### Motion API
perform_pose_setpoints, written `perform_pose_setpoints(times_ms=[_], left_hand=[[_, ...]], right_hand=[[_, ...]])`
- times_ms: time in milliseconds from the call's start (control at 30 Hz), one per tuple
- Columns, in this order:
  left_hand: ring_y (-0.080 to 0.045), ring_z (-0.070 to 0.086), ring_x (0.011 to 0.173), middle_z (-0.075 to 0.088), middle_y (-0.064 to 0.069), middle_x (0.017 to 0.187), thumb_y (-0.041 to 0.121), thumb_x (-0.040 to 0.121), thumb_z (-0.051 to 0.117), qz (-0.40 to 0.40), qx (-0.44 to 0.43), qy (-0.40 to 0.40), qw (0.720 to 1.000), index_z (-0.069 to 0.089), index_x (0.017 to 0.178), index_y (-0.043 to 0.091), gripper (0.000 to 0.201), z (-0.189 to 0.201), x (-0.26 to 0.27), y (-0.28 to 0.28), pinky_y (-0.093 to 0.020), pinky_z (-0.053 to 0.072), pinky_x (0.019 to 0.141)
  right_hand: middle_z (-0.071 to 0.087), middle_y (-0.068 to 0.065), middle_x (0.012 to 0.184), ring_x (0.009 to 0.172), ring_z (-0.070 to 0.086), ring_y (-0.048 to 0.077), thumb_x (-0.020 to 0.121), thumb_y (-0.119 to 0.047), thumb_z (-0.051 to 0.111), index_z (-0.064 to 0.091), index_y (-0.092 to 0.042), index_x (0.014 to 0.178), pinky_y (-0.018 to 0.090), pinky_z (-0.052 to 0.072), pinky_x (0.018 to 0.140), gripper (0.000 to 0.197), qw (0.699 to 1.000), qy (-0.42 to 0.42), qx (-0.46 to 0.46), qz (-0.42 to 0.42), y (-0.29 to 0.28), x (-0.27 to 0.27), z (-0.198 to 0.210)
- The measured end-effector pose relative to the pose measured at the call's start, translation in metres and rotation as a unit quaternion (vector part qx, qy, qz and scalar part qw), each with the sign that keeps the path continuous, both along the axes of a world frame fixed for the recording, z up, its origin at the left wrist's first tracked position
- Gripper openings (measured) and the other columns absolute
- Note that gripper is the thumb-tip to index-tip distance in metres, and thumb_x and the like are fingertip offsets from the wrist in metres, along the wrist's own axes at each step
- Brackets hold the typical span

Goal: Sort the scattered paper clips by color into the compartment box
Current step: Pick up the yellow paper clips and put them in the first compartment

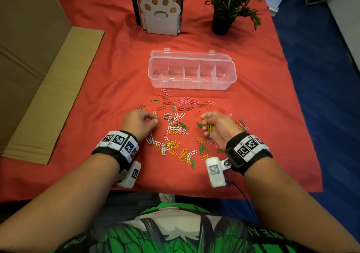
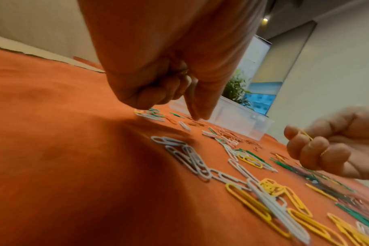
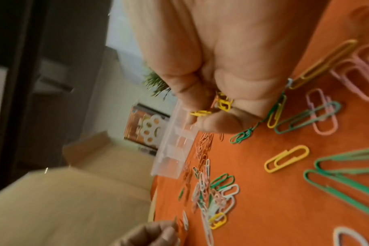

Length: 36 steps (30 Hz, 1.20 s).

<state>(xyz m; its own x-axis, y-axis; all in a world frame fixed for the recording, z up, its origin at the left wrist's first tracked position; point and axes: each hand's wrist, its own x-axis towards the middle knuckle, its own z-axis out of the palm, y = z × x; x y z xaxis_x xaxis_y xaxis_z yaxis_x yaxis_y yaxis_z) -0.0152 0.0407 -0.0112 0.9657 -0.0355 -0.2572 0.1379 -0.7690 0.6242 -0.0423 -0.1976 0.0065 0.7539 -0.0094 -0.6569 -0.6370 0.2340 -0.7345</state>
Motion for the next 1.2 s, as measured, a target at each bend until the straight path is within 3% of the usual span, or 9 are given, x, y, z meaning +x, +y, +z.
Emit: perform_pose_setpoints(times_ms=[100,200,533,633,733,833,967,1100,1200], left_hand=[[-0.029,0.062,0.086,0.068,-0.011,0.087,0.022,0.083,0.061,0.048,0.07,-0.035,0.996,0.065,0.088,0.013,0.012,0.004,0.002,-0.006,-0.029,0.041,0.07],[-0.034,0.062,0.095,0.069,-0.017,0.096,0.021,0.082,0.06,0.1,0.09,-0.039,0.99,0.061,0.094,0.01,0.016,0.002,0.006,0.004,-0.034,0.045,0.079],[-0.034,0.061,0.093,0.068,-0.017,0.095,0.023,0.082,0.063,0.071,0.114,-0.02,0.991,0.066,0.091,0.008,0.018,-0.002,0.008,0.02,-0.034,0.044,0.078],[-0.036,0.061,0.091,0.068,-0.019,0.092,0.019,0.083,0.057,0.067,0.119,-0.026,0.99,0.065,0.087,0.008,0.014,0.001,0.008,0.019,-0.036,0.045,0.076],[-0.035,0.06,0.087,0.066,-0.02,0.088,0.019,0.086,0.052,0.086,0.078,-0.014,0.993,0.062,0.088,0.005,0.018,0.003,0.009,0.02,-0.038,0.044,0.076],[-0.026,0.05,0.064,0.051,-0.008,0.068,0.027,0.078,0.042,0.108,-0.097,0.096,0.985,0.054,0.078,0.009,0.021,0.012,0.006,0.018,-0.032,0.035,0.056],[-0.012,0.041,0.039,0.046,-0.002,0.054,0.012,0.069,0.034,0.197,-0.422,0.265,0.844,0.043,0.063,0.015,0.011,0.025,-0.01,0.011,-0.015,0.032,0.042],[-0.014,0.052,0.045,0.056,-0.003,0.055,0.012,0.065,0.035,0.154,-0.483,0.333,0.795,0.052,0.066,0.012,0.017,0.028,-0.021,0.002,-0.017,0.045,0.046],[-0.007,0.04,0.039,0.045,0.001,0.052,0.004,0.079,0.035,0.114,-0.388,0.319,0.857,0.052,0.068,0.014,0.023,0.022,-0.028,-0.011,-0.013,0.034,0.041]], right_hand=[[0.044,0.003,0.065,0.053,0.042,0.013,0.09,-0.008,0.039,0.051,-0.012,0.072,0.02,0.036,0.043,0.022,0.998,0.028,0.053,-0.015,0.001,-0.008,0.003],[0.049,-0.003,0.068,0.053,0.046,0.008,0.088,-0.009,0.05,0.056,-0.017,0.072,0.017,0.035,0.046,0.02,0.981,-0.029,-0.145,0.126,0.015,-0.009,0.002],[0.05,0.013,0.108,0.105,0.049,0.032,0.08,-0.002,0.051,0.053,-0.007,0.106,0.041,0.045,0.087,0.026,0.66,-0.27,-0.557,0.425,0.075,-0.006,-0.017],[0.05,0.014,0.114,0.109,0.048,0.032,0.078,0.004,0.045,0.048,-0.006,0.113,0.044,0.044,0.091,0.036,0.626,-0.265,-0.587,0.44,0.077,-0.006,-0.016],[0.054,0.017,0.112,0.106,0.052,0.034,0.078,0.002,0.046,0.052,-0.002,0.109,0.04,0.046,0.089,0.032,0.661,-0.232,-0.566,0.436,0.067,0.003,-0.017],[0.063,0.008,0.095,0.089,0.058,0.024,0.082,-0.005,0.051,0.06,-0.006,0.091,0.029,0.044,0.077,0.013,0.792,-0.175,-0.473,0.344,0.049,0.011,-0.014],[0.057,0.002,0.066,0.042,0.047,-0.001,0.085,0.003,0.054,0.053,-0.018,0.075,0.012,0.033,0.041,0.023,0.957,-0.086,-0.214,0.175,0.028,0.003,0.001],[0.052,0.001,0.067,0.045,0.049,0.002,0.091,0.003,0.041,0.058,-0.017,0.085,0.013,0.034,0.04,0.026,0.992,-0.034,-0.037,0.119,0.013,-0.009,0.005],[0.048,0.003,0.067,0.051,0.052,0.01,0.093,-0.006,0.041,0.056,-0.012,0.078,0.018,0.041,0.044,0.022,0.996,0.02,0.068,0.053,0.009,-0.017,0.006]])
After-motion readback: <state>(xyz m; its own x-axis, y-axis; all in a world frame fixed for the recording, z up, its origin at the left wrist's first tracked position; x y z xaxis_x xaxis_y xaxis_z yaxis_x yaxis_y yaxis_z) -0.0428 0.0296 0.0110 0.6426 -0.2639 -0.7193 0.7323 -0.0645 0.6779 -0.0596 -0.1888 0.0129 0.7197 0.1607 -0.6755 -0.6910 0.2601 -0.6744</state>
